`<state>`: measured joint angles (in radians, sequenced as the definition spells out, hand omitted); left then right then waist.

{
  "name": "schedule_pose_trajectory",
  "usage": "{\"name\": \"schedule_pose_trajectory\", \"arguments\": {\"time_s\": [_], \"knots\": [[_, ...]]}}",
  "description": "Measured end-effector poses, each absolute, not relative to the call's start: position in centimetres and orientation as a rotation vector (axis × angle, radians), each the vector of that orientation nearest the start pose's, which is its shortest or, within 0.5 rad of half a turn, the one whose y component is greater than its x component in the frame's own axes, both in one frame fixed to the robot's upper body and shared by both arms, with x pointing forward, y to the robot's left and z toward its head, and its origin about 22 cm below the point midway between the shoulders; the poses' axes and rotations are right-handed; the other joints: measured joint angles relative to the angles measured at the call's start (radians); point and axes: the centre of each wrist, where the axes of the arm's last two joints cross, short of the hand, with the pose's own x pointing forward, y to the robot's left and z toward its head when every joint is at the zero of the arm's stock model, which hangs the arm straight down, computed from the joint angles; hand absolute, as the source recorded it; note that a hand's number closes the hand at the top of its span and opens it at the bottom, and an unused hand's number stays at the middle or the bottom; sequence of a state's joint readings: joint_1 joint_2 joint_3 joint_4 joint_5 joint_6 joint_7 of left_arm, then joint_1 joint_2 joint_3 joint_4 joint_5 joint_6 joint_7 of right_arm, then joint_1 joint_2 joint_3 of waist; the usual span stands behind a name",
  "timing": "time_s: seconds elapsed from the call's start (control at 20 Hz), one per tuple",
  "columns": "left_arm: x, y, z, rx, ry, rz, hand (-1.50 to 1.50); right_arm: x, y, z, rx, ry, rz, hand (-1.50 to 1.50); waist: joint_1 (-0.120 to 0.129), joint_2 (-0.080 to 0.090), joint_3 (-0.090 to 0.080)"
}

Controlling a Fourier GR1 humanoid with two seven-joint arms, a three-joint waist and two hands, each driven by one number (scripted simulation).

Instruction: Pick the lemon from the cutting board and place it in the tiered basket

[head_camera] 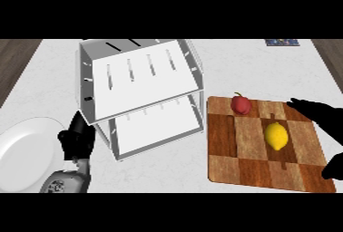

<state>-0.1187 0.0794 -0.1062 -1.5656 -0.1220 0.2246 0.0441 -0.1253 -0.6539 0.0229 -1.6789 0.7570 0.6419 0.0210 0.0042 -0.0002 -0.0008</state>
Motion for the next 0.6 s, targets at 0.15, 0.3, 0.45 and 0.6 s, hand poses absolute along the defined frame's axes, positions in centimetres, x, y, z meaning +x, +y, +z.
{"name": "schedule_pose_trajectory", "arguments": {"time_s": [0.15, 0.3, 0.45, 0.6], "knots": [[27.0, 20.9, 2.9, 0.222, -1.644, -0.081, 0.00, 26.8, -34.7, 11.5, -0.690, -1.019, 1.447, -1.50, 0.000, 0.000, 0.000], [27.0, 20.9, 2.9, 0.221, -1.645, -0.084, 0.00, 26.5, -35.1, 10.7, -0.669, -1.036, 1.447, -1.50, -0.001, -0.001, 0.000], [27.1, 21.3, 2.8, 0.216, -1.652, -0.089, 0.00, 26.5, -35.1, 10.4, -0.653, -1.048, 1.450, -1.50, -0.002, 0.000, 0.000], [26.8, 21.2, 2.9, 0.215, -1.647, -0.090, 0.00, 27.1, -34.6, 10.6, -0.639, -1.042, 1.453, -1.50, -0.002, 0.000, 0.000]]}}
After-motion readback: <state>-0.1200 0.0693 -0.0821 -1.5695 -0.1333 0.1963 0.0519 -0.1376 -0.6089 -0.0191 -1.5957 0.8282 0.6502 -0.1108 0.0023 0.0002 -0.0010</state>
